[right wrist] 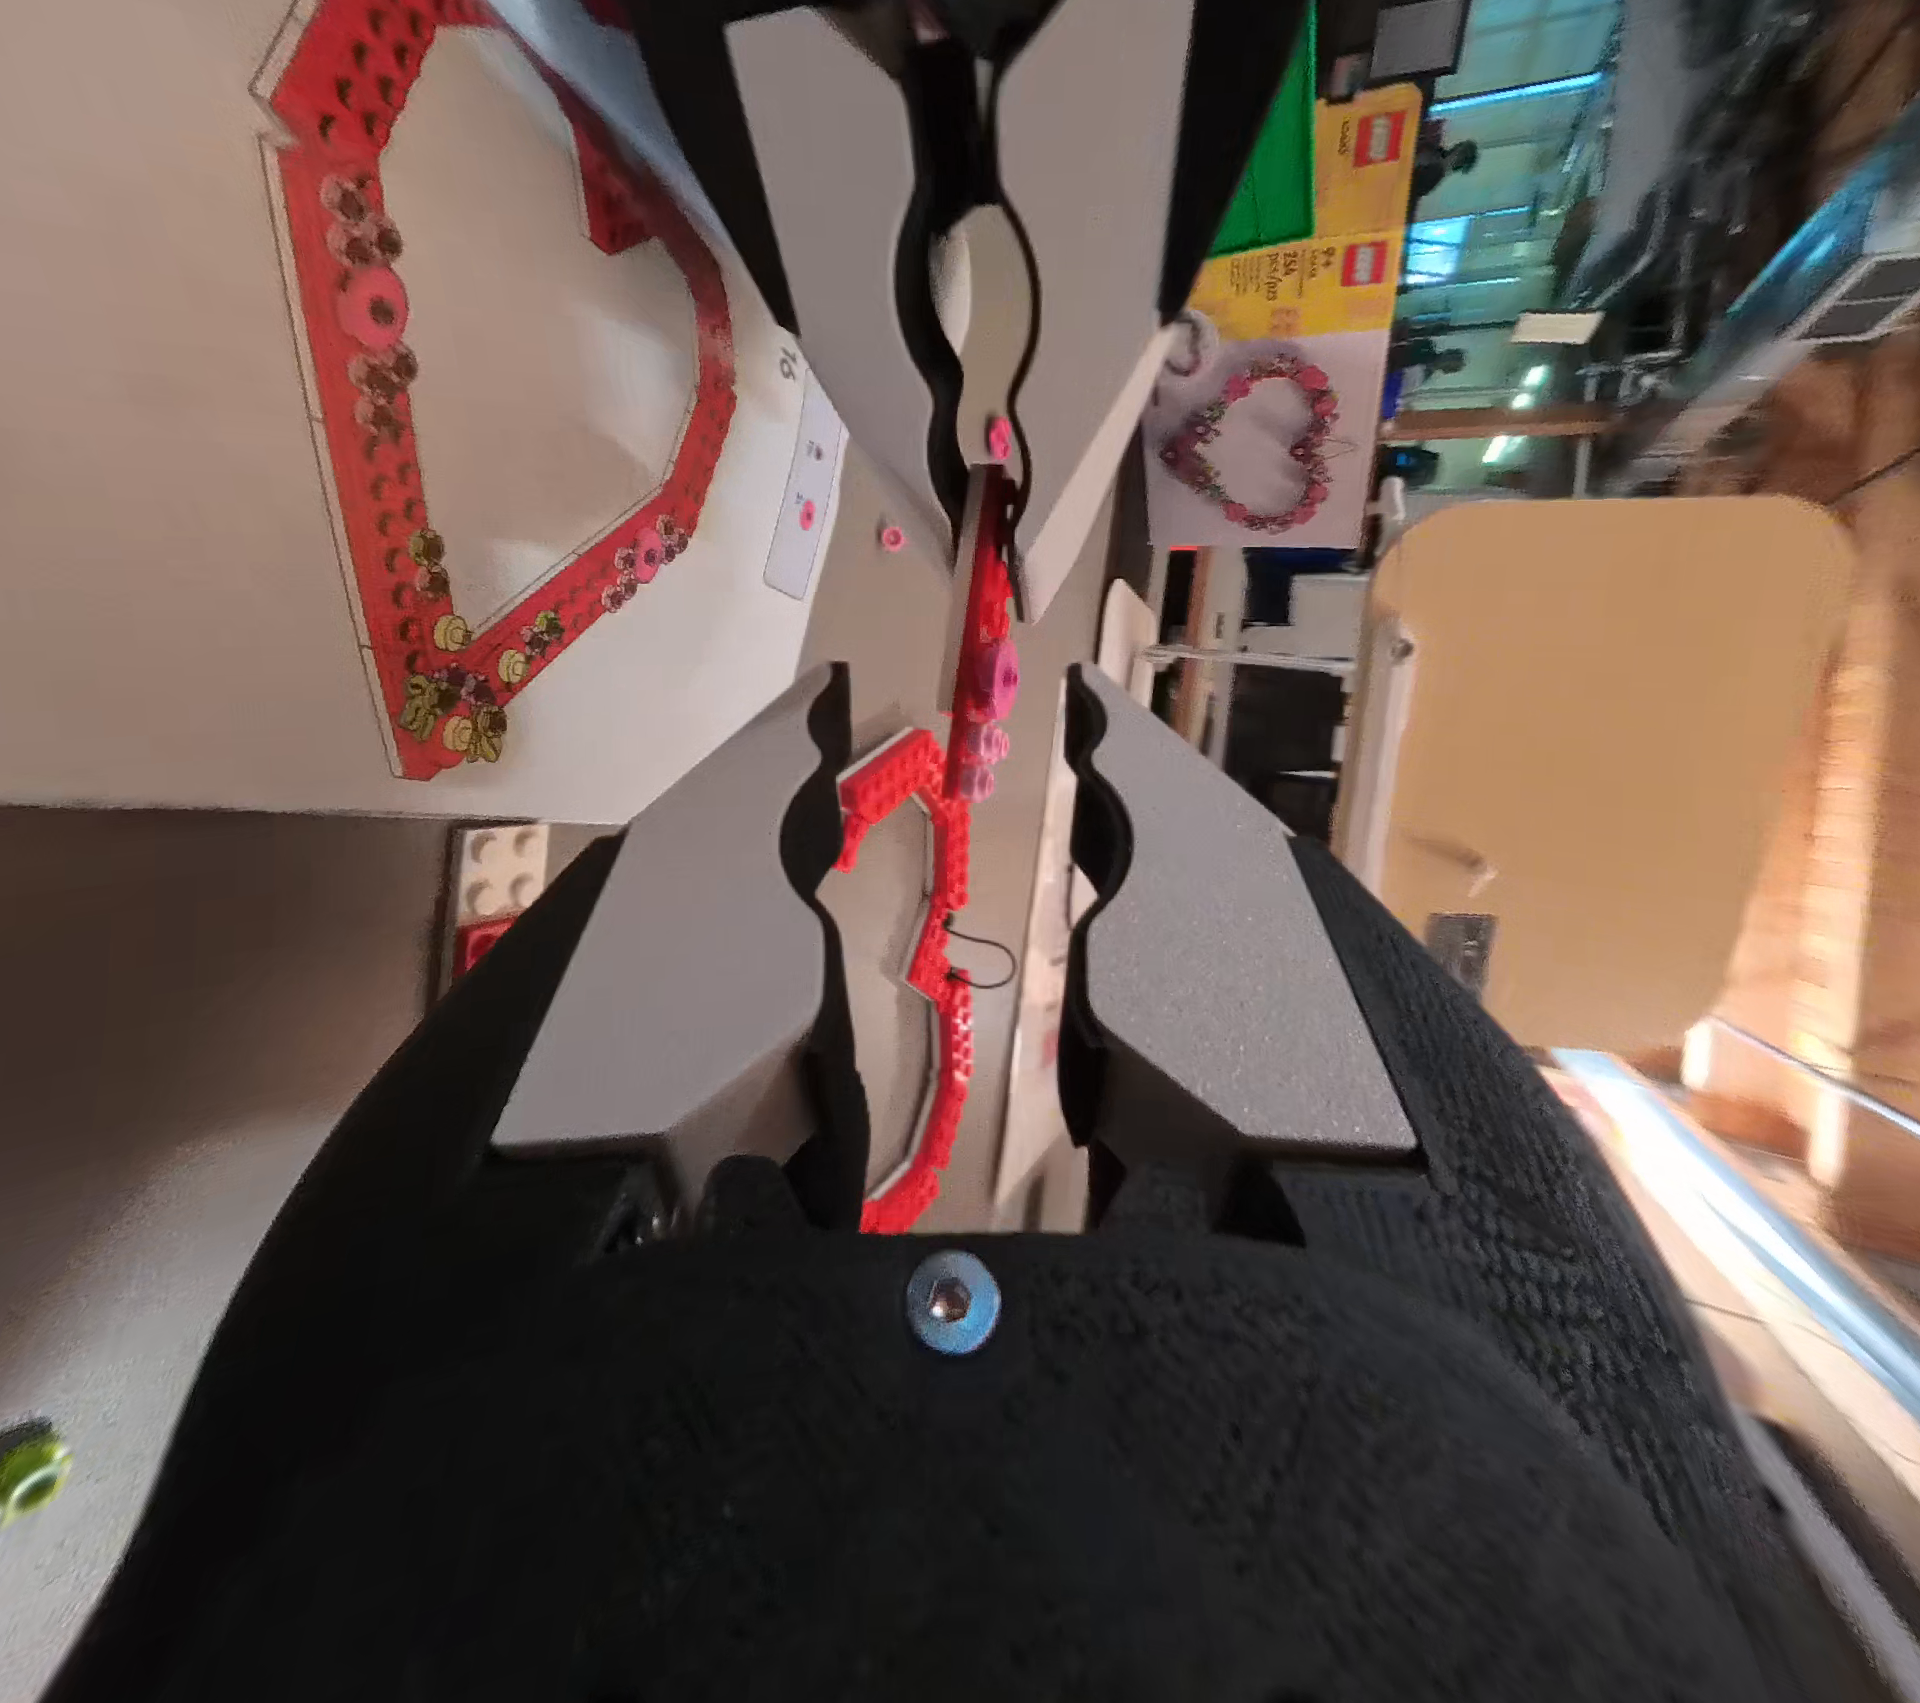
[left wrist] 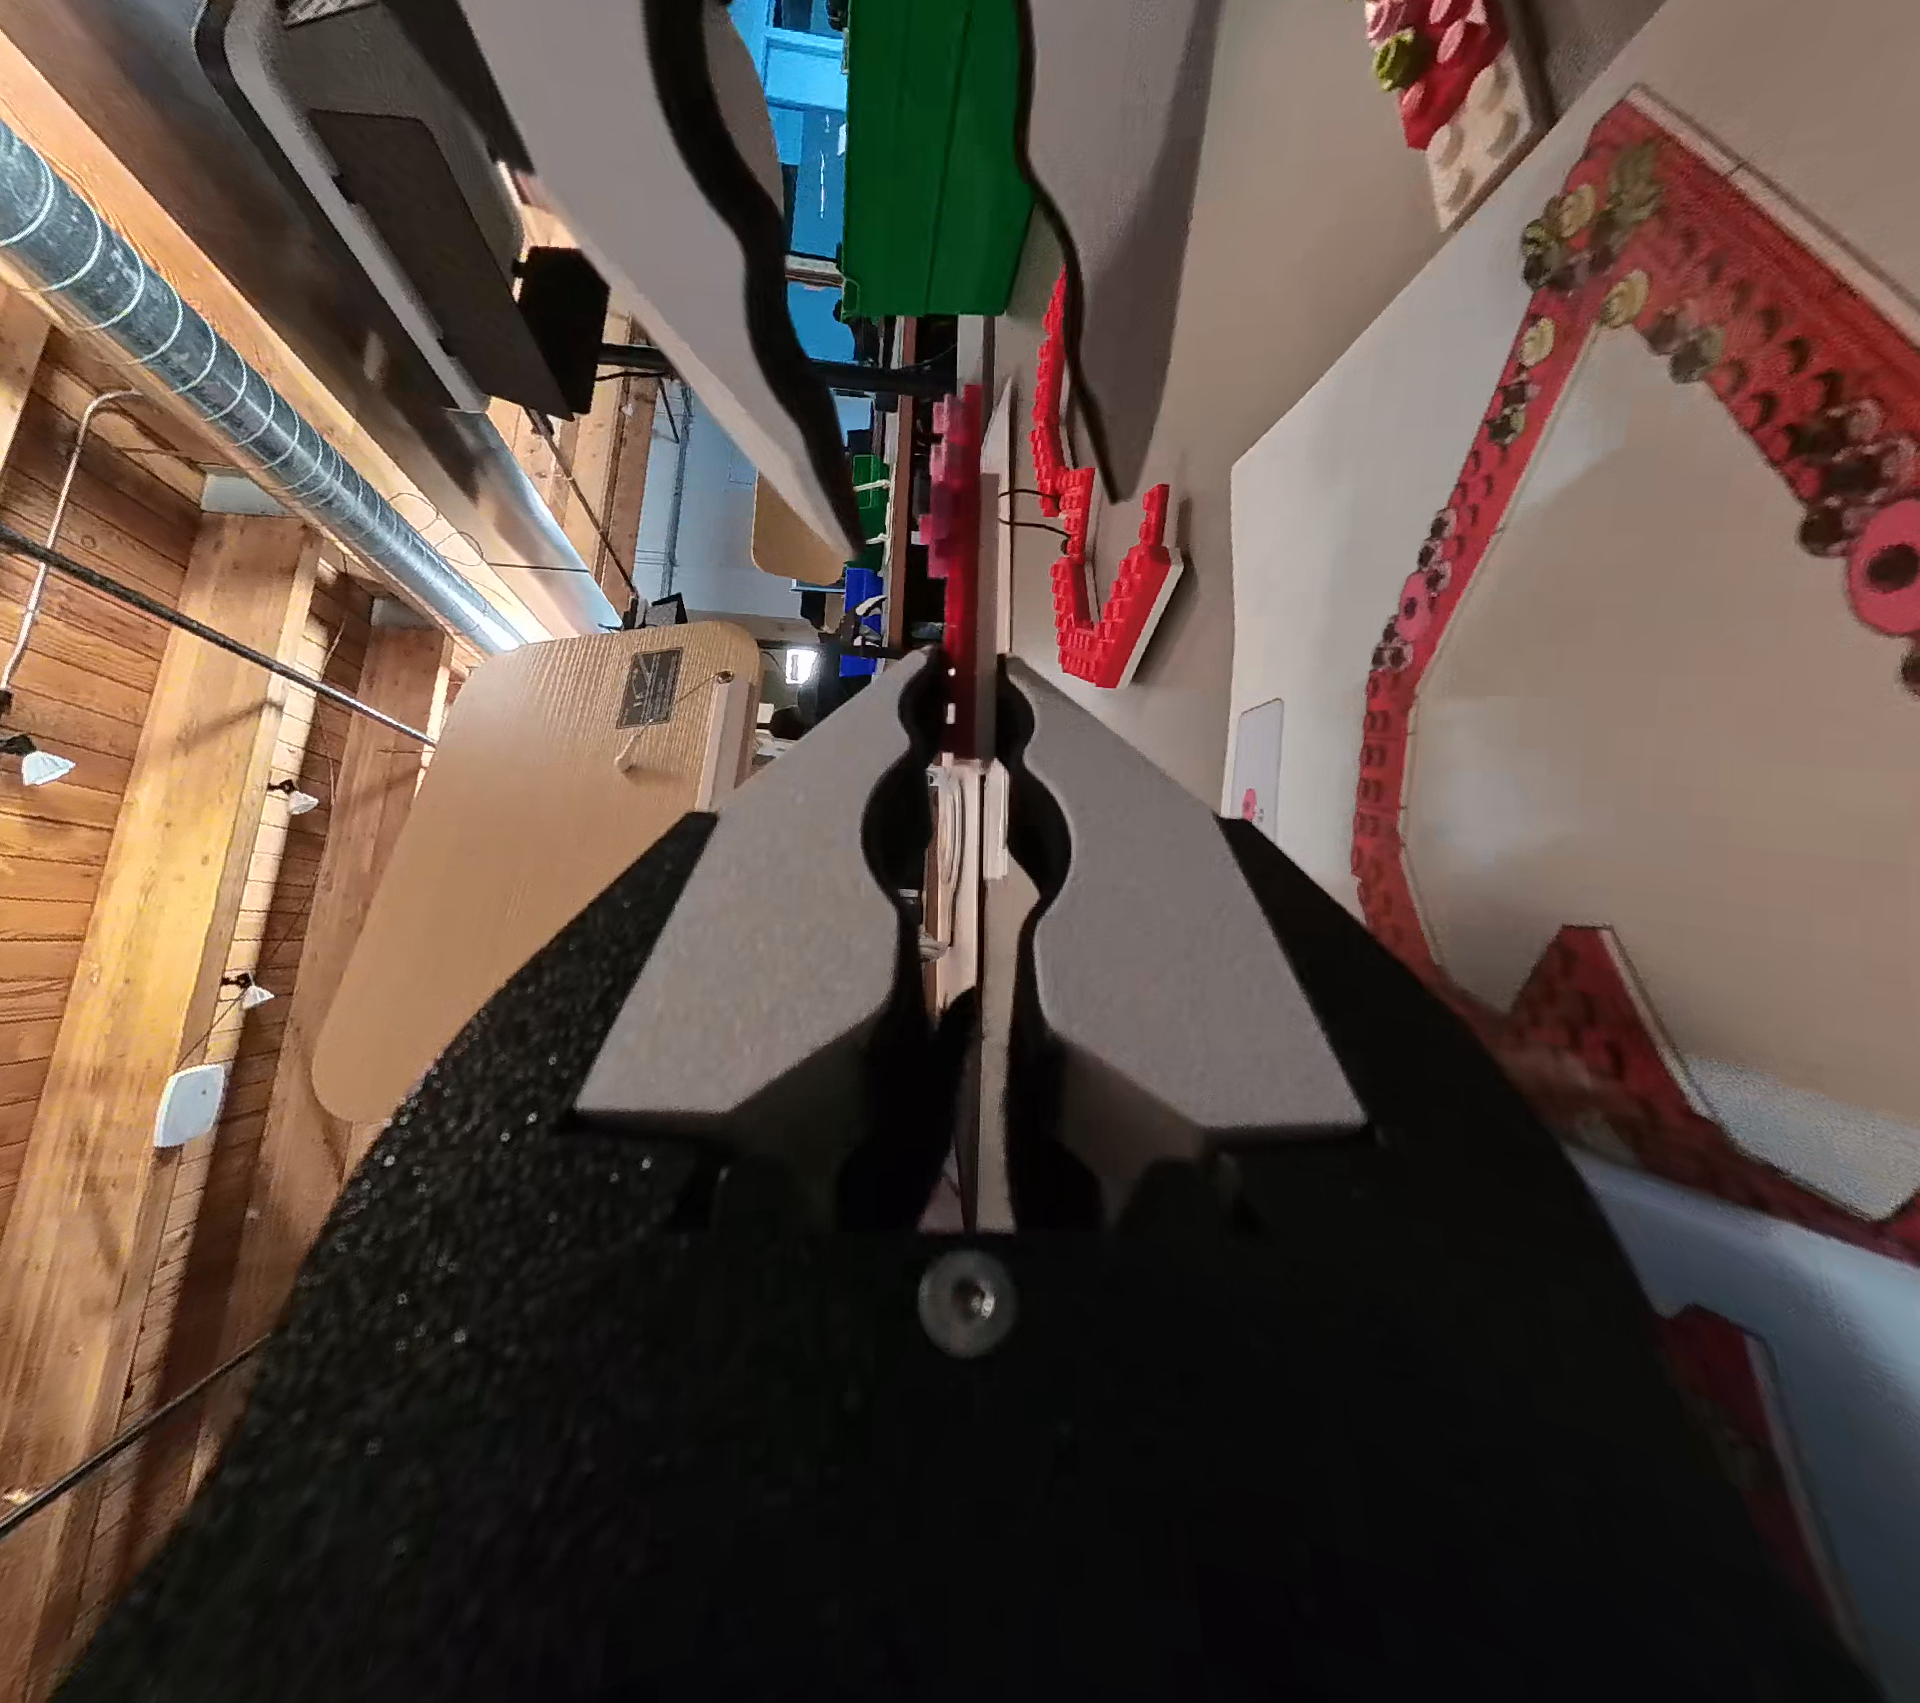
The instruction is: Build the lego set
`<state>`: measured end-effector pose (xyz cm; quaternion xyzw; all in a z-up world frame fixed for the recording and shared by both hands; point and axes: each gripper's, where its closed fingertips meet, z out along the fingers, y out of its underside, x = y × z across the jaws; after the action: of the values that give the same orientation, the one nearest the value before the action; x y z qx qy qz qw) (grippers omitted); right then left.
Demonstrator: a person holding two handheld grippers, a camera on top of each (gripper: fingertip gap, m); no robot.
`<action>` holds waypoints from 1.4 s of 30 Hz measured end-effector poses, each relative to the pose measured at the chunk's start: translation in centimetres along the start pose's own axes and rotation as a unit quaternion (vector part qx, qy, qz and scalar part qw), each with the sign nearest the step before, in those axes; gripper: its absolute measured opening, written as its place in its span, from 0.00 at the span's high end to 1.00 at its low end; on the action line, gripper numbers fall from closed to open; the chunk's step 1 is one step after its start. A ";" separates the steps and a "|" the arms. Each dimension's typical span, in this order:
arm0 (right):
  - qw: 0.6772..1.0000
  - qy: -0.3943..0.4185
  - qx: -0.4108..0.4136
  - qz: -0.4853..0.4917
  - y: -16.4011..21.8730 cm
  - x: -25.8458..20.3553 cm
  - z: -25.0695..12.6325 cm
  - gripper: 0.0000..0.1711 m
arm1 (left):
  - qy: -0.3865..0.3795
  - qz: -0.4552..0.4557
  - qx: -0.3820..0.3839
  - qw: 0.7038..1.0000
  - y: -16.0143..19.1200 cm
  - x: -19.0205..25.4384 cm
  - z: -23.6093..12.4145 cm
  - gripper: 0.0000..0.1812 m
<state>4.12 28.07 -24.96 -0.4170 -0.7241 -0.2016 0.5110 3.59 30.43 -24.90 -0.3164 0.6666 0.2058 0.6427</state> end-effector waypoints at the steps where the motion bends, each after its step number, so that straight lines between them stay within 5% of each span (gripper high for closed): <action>1: 1.000 0.012 -0.005 -0.011 -0.1 -0.1 0.2 0.79 | 0.001 0.000 0.000 1.000 0.0 0.0 0.0 0.97; 15: 0.997 0.054 -0.027 -0.051 0.6 0.0 1.0 0.92 | 0.009 0.005 0.012 1.000 -0.6 0.4 -0.1 0.97; 42: 0.994 0.018 0.038 -0.106 0.0 -0.4 0.5 0.93 | 0.034 -0.008 0.040 0.999 -1.3 1.1 -0.3 0.96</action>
<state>3.92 28.27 -25.50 -0.3145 -0.7617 -0.2340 0.5158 4.27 29.13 -25.79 -0.3027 0.6932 0.1628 0.6335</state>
